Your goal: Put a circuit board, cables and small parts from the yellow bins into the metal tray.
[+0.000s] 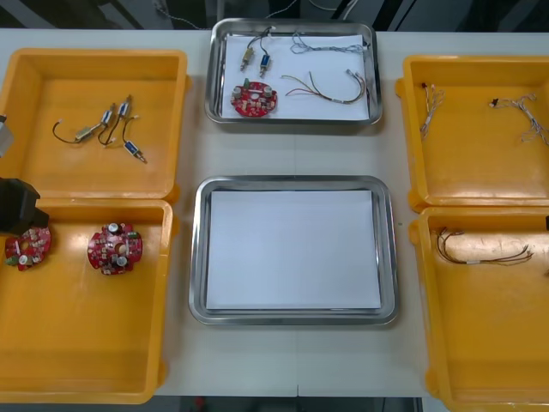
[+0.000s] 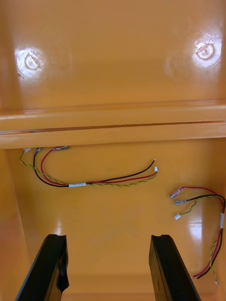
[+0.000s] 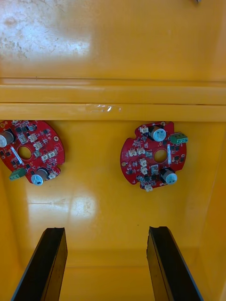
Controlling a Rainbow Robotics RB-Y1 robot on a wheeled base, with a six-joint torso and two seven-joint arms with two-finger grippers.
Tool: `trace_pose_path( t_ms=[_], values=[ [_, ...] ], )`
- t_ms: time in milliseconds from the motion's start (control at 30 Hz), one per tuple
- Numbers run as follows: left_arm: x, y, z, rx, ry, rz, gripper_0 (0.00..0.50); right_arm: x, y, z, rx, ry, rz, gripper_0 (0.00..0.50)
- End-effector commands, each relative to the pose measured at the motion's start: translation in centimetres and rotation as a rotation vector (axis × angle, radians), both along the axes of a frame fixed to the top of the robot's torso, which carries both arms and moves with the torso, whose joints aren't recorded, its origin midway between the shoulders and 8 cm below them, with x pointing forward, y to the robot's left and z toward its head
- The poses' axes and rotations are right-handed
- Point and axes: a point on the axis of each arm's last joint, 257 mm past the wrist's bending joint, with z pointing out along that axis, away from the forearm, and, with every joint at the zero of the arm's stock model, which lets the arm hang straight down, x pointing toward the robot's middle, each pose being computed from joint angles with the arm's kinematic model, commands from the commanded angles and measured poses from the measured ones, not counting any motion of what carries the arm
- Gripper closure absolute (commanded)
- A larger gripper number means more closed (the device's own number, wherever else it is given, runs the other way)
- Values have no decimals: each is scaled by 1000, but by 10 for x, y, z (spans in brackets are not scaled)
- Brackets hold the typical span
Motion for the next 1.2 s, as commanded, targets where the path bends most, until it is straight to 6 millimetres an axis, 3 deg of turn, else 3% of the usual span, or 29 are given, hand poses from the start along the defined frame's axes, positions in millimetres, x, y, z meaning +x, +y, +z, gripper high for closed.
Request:
trace_pose_path(
  t_ms=[33, 1200],
  values=[
    [-3, 16, 14, 80, -23, -52, 0, -5, -12, 7, -25, 2, -30, 0],
    [-3, 16, 14, 80, -23, -52, 0, -5, -12, 7, -25, 2, -30, 0]
  ],
)
